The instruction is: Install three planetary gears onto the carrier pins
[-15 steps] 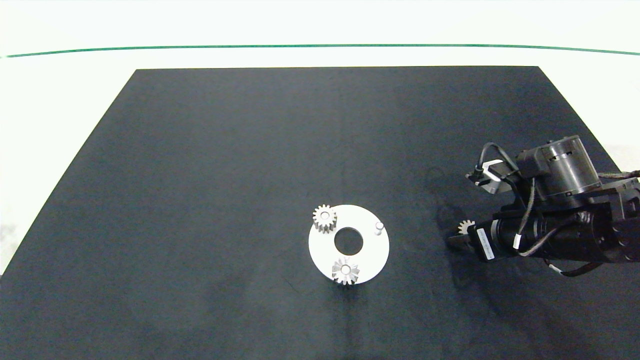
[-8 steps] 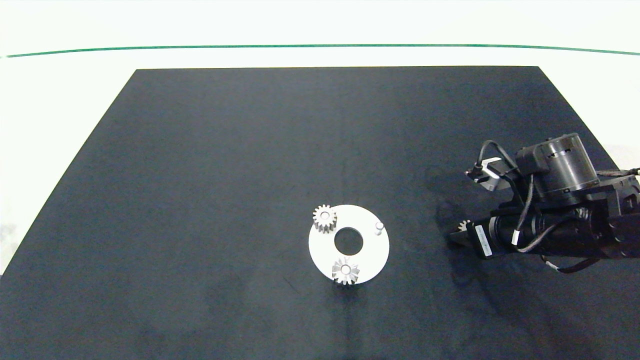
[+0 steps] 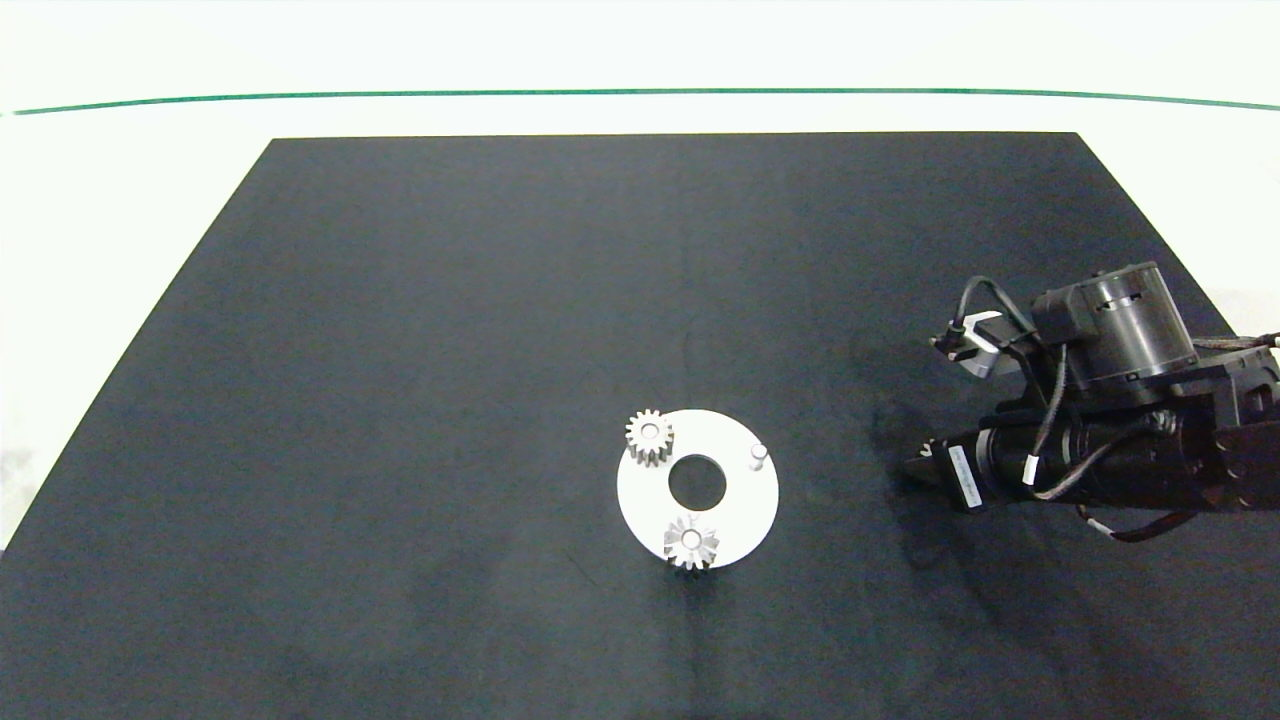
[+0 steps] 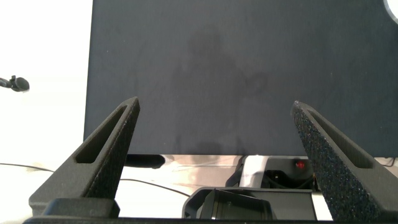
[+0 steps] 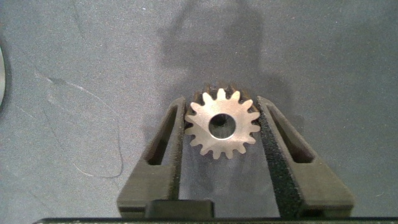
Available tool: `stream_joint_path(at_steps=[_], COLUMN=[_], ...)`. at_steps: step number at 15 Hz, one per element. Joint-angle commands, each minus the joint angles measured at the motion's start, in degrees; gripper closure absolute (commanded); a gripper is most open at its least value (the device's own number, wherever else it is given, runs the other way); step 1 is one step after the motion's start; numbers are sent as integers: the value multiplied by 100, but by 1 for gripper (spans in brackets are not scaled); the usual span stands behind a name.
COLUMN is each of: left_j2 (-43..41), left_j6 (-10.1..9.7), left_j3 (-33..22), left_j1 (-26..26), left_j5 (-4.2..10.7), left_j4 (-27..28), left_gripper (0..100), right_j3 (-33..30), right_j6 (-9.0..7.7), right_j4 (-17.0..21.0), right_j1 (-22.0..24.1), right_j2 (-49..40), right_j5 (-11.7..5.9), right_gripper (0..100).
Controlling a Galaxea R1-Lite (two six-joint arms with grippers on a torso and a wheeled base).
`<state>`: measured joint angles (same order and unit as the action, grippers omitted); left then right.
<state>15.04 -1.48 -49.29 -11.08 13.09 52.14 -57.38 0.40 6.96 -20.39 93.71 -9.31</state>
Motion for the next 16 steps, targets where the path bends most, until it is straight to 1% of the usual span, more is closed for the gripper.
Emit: stream_joint_path(at_steps=[1,14,16], left_j2=[-1,-37,-72], left_j6=[-2,-2,-2], left_j3=[-2,16,16], left_j1=[1,1,1], left_j5=[9,9,9], left_j4=[33,33,51], left_gripper=[0,0,0], right_j3=[8,8,-1], right_j6=[4,13,21], right_j4=[7,7,7], right_j1=[0,9,-8], right_j2=[-2,-2,-19], right_j5=[0,17,17], right_gripper=[63,90,93])
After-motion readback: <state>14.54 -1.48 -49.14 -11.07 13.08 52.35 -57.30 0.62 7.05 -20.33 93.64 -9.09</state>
